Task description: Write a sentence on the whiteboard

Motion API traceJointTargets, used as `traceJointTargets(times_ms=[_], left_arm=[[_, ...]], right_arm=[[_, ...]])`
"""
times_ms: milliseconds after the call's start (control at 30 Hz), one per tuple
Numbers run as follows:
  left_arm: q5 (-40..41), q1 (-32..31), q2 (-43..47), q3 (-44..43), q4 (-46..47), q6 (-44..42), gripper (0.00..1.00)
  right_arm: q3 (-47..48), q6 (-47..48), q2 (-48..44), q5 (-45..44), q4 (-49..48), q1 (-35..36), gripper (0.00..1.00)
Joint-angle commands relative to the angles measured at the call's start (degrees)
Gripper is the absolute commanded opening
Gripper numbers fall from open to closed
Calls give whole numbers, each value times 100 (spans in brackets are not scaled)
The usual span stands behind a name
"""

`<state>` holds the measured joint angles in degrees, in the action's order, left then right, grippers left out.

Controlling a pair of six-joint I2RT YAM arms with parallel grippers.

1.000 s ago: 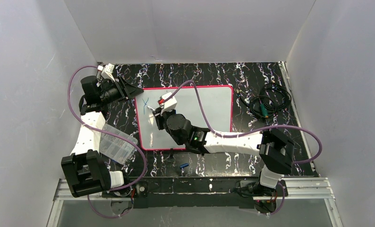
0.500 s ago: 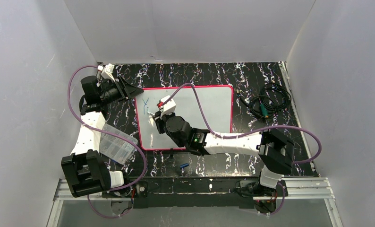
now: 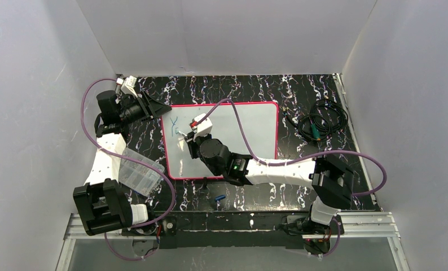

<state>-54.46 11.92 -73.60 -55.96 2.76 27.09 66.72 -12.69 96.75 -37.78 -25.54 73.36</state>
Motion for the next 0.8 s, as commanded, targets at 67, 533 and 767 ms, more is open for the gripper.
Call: traceJointTargets(times_ms=[67, 533, 767], left_arm=[[-223, -27, 211, 8, -30, -11, 43], [-223, -30, 208, 17, -29, -7, 43], [-223, -24, 223, 12, -28, -11, 43]], right_arm=[[192, 243, -87, -325, -261, -41, 1], [472, 368, 163, -170, -373, -41, 1], [194, 390, -182, 218, -605, -41, 1]])
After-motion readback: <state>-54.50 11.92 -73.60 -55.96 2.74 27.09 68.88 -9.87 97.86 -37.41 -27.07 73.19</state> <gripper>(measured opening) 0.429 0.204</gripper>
